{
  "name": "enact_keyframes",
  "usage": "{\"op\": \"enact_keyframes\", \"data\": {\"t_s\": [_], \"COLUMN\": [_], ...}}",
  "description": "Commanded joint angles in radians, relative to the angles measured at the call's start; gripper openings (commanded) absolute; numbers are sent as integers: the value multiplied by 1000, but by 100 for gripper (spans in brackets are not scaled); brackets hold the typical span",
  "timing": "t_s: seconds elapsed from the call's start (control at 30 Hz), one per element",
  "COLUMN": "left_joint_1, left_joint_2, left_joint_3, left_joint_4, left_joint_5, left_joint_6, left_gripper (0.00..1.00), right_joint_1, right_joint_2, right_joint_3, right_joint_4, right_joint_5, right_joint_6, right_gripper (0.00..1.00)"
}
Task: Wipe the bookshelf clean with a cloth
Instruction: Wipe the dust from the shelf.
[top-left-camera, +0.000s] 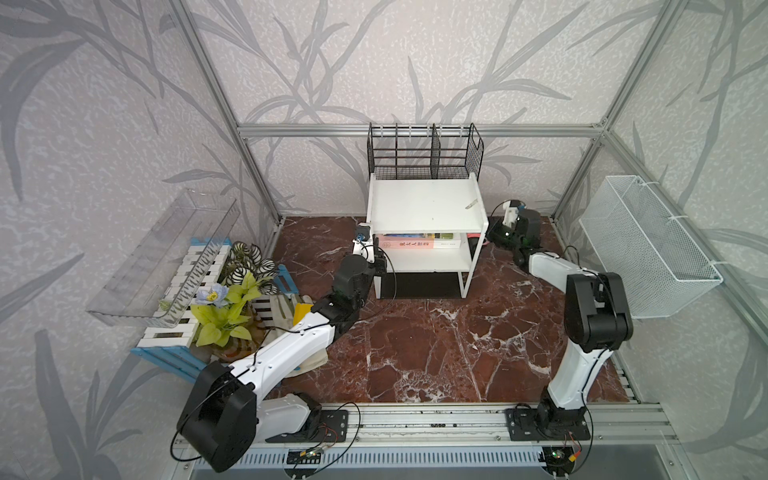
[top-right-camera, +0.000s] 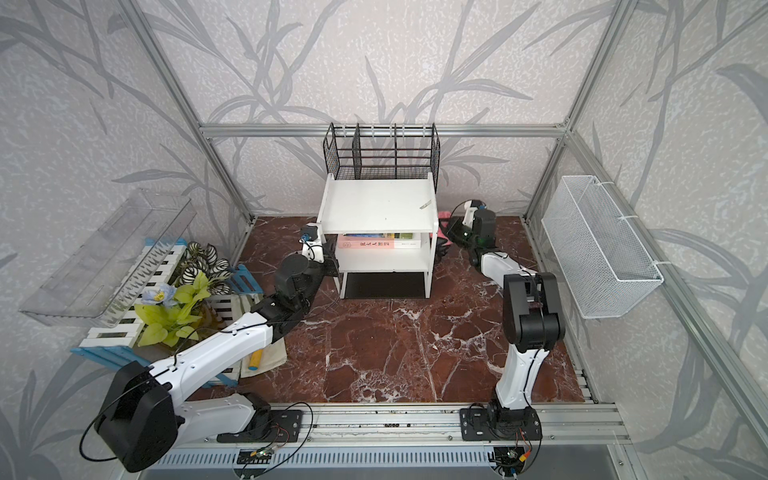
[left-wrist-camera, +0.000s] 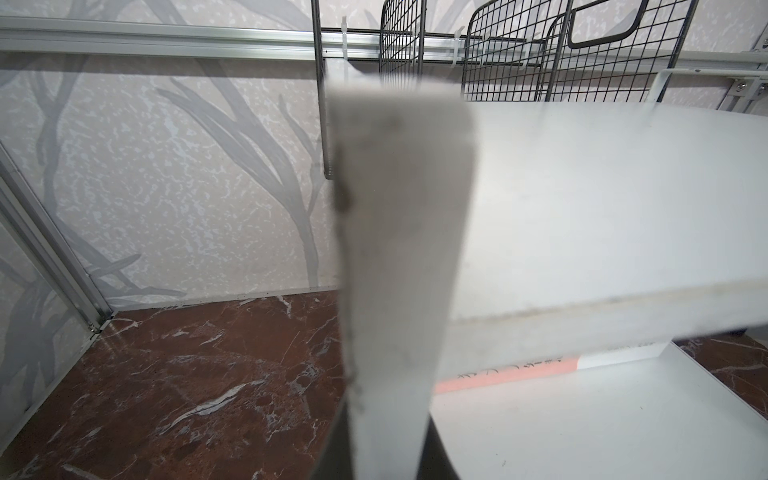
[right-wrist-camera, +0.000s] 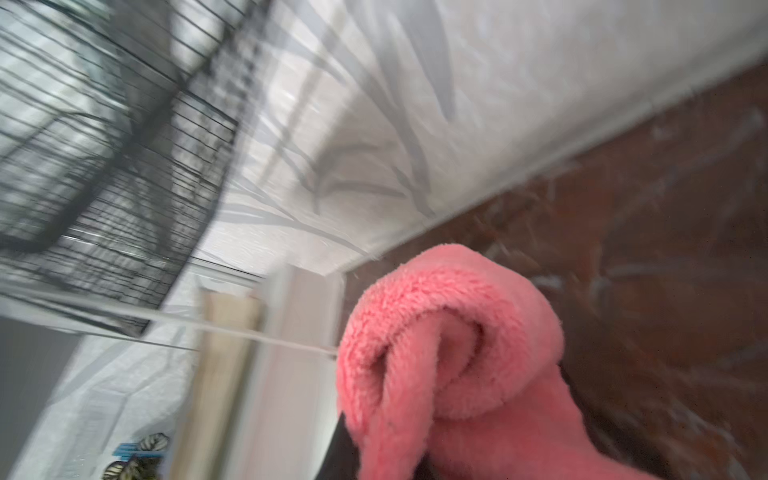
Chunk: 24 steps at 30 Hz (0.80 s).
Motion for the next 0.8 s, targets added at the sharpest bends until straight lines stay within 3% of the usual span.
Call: {"op": "enact_keyframes", "data": {"t_s": [0.0, 0.13, 0.47, 0.63, 0.77], "left_joint_1": [-7, -7, -8, -11, -19], "left_joint_2": [52, 54, 47, 54, 58], "left_joint_3": [24, 31, 32, 37, 65], "left_joint_4": [-5, -11, -6, -3, -55], "left_joint_5": [56, 62, 59, 32, -3], "left_joint_6": [-110, -105, -111, -136, -146], "left_gripper": [0, 0, 0, 0, 0], "right_joint_1": [-4, 4, 36, 33, 33], "right_joint_2": [-169, -161, -62, -248, -469], "right_joint_3": [120, 187, 280, 81, -95], "right_joint_4": [-17, -28, -61, -102, -223], "right_joint_5": [10, 0, -204, -299, -273], "right_joint_6": [-111, -127, -81, -130, -247], "right_gripper": [0, 0, 0, 0, 0]}}
